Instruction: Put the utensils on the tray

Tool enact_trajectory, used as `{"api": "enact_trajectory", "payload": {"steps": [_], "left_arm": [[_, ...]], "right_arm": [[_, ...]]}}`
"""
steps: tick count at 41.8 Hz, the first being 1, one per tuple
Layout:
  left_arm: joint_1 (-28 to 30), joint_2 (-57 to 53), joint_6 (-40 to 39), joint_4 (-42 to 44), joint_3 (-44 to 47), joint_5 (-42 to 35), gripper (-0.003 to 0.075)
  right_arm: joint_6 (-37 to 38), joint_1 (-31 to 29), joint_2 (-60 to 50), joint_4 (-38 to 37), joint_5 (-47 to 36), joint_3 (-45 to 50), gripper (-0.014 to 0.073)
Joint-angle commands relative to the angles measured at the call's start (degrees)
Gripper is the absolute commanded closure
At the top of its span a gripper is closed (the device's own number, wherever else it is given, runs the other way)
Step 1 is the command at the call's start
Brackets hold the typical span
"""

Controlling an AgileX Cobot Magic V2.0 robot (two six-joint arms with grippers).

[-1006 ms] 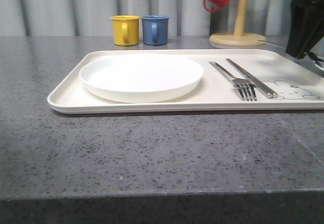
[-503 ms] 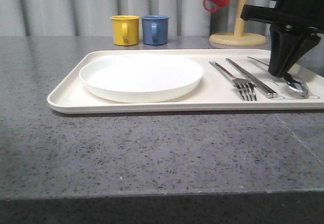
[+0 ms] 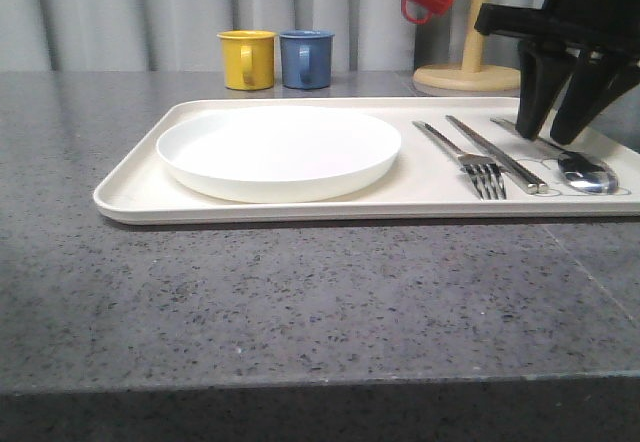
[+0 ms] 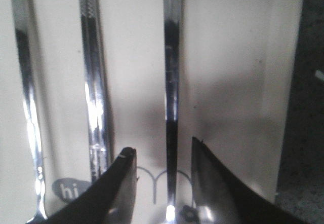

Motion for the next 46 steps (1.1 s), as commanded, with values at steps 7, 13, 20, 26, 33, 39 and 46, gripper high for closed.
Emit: {"api": "enact_trajectory", "payload": {"steps": [7,13,20,26,33,39,46], "left_arm": [[-0.4,0.0,-0.7,-0.5,-1.4,-4.6,0.0293],[-0.4,0.0,-0.7,-0.5,-1.4,-4.6,0.0293],[-0.4,0.0,-0.7,-0.5,-1.4,-4.6,0.0293],[-0.4,0.0,-0.7,-0.5,-1.4,-4.6,0.0293],[-0.4,0.0,-0.7,-0.5,-1.4,-4.6,0.0293],[-0.4,0.0,-0.7,-0.5,-1.4,-4.6,0.0293],[-0.4,0.0,-0.7,-0.5,-1.4,-4.7,0.0293]], "right_arm": [[-10.6,2.8,-15.9,0.1,0.1,1.2,0.0291],[-11.4,5.3,-25.5,-0.8,2.1,7.4,0.0316],[-11.4,5.7,-38.2,-3.5,3.2,16.6,0.0337],[-11.4,5.7,-49.6,-4.4,2.3,24.0,0.0337],[-11.4,5.7,-61.8,-4.4,1.6,30.7,0.0337],[-11.4,5.7,-71.3,-4.4,0.6,34.7,0.0337],[-11.4,5.7,-79.7,-4.4,-0.3,37.2,0.0337]]}}
